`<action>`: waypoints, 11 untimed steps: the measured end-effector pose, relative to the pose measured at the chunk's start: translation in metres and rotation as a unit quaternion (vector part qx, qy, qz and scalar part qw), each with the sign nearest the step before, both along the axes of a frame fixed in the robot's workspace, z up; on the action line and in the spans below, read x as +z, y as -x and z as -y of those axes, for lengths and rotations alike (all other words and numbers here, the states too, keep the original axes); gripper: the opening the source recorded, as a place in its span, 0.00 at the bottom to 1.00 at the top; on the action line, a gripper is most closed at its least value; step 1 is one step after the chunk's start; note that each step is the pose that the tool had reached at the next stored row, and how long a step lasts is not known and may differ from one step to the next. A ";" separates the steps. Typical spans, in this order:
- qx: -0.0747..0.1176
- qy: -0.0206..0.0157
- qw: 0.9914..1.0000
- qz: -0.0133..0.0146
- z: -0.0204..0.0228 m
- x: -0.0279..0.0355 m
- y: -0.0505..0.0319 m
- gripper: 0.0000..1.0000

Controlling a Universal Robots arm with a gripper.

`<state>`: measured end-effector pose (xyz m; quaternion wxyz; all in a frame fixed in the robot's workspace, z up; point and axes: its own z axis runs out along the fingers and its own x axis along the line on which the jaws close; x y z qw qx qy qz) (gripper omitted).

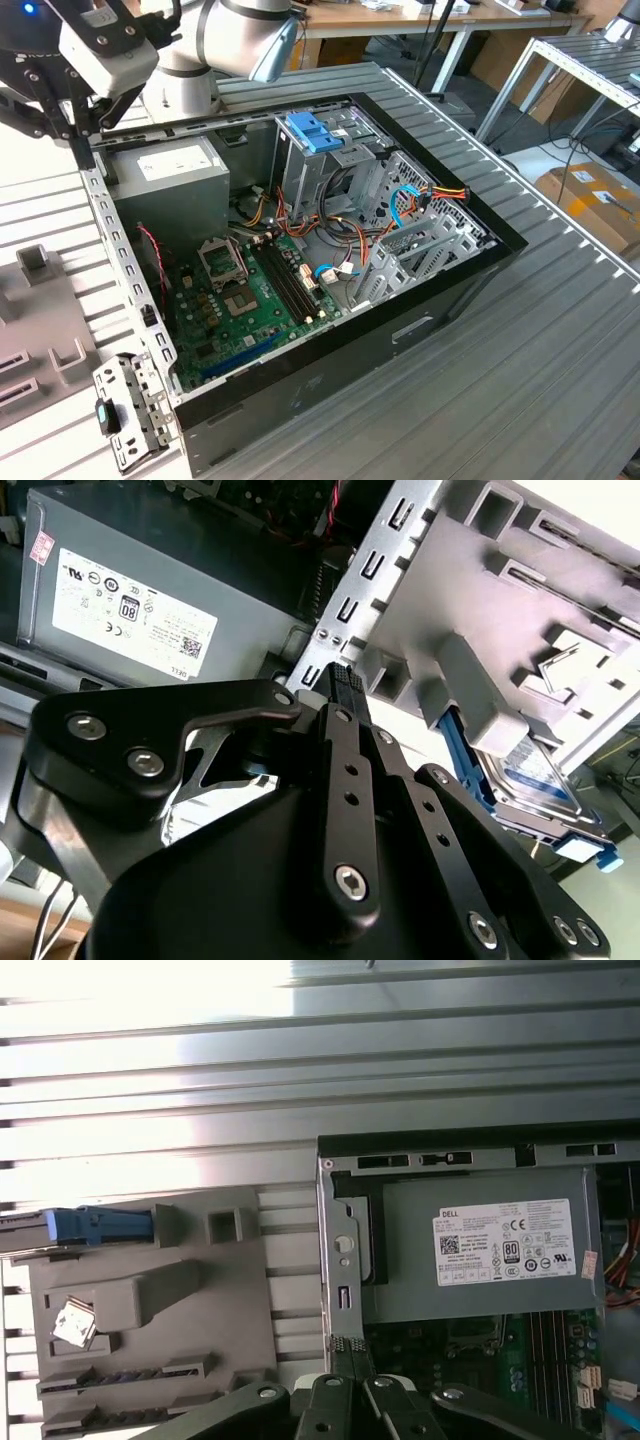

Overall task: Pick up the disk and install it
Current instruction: 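Reach for the disk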

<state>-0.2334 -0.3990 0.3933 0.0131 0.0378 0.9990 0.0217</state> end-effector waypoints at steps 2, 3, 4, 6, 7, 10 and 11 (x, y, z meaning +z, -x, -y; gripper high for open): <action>0.000 0.000 1.000 0.000 0.0000 0.0000 0.0019 0.11; 0.000 0.000 1.000 0.000 0.0000 0.0000 0.0038 0.11; 0.000 0.000 1.000 0.000 0.0000 0.0000 0.0055 0.11; 0.000 0.000 1.000 0.000 0.0000 0.0000 0.0089 0.11; 0.000 0.000 1.000 0.000 0.0000 0.0000 0.0103 0.11; 0.000 0.000 1.000 0.000 0.0000 0.0000 0.0127 0.11; 0.000 0.000 1.000 0.000 0.0000 -0.0001 0.0134 0.11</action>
